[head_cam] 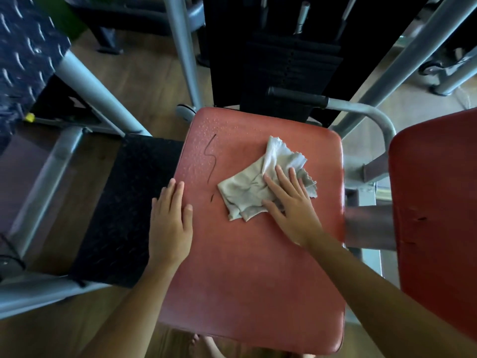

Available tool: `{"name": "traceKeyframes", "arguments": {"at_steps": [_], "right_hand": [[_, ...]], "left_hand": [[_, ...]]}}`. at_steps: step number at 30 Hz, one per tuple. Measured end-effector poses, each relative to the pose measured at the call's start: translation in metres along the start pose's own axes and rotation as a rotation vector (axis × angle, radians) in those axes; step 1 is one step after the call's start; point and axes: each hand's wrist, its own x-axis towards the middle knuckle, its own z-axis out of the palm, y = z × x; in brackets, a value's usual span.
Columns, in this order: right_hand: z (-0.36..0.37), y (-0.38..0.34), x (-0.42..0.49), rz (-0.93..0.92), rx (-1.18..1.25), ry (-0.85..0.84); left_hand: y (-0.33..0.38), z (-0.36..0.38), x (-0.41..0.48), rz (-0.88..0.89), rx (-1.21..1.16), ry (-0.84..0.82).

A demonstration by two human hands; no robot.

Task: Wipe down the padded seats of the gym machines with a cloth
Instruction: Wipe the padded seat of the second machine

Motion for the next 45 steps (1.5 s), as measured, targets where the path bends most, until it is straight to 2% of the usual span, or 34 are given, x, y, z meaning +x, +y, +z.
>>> {"name": "traceKeyframes", "arguments": {"at_steps": [2, 3, 6, 9, 12, 16, 18, 20, 23, 26, 29, 31, 34, 35, 39, 45], "right_hand": [[-0.01, 0.015, -0.004, -0.012, -0.029, 0.079], [-0.012, 0.022, -0.007, 0.047, -0.034, 0.139], [-0.009, 0.031, -0.014, 0.25, 0.046, 0.237], [-0.005, 0.031, -0.013, 0.277, 0.111, 0.3], [-0.006, 0.031, -0.012, 0.297, 0.175, 0.346], [-0.003, 0.033, -0.013, 0.277, 0.195, 0.371], [-0.003, 0.034, -0.013, 0.273, 0.168, 0.365], [-0.001, 0.033, -0.011, 0.276, 0.065, 0.346], [-0.005, 0.034, -0.005, 0.341, -0.097, 0.317], [-0.024, 0.027, 0.024, 0.388, -0.105, 0.299], [-0.021, 0.02, 0.054, 0.158, -0.153, 0.149], [-0.008, 0.016, 0.062, 0.074, -0.21, 0.088], [0.0, 0.015, 0.061, 0.125, -0.269, 0.137], [0.0, 0.016, 0.061, 0.12, -0.271, 0.147], [-0.002, 0.015, 0.063, 0.097, -0.263, 0.179], [-0.002, 0.014, 0.064, 0.091, -0.237, 0.214]], "left_hand": [[0.009, -0.003, 0.002, -0.048, -0.023, 0.03], [0.018, -0.004, 0.005, -0.051, -0.027, 0.056], [0.063, 0.0, 0.027, 0.16, -0.047, 0.089], [0.119, 0.022, 0.054, 0.428, -0.019, -0.111], [0.15, 0.047, 0.07, 0.643, 0.137, -0.29], [0.135, 0.055, 0.082, 0.762, 0.297, -0.326], [0.126, 0.051, 0.083, 0.755, 0.313, -0.325], [0.119, 0.043, 0.079, 0.663, 0.328, -0.311], [0.105, 0.03, 0.062, 0.411, 0.315, -0.253], [0.081, 0.015, 0.036, 0.181, 0.315, -0.171], [0.058, -0.004, 0.02, 0.074, 0.347, -0.081], [0.046, -0.013, 0.022, 0.144, 0.4, -0.086], [0.034, -0.009, 0.031, 0.41, 0.373, -0.159], [0.03, -0.006, 0.031, 0.42, 0.337, -0.17], [0.031, 0.003, 0.022, 0.237, 0.236, -0.162], [0.038, 0.012, 0.088, 0.35, 0.274, -0.168]]}}
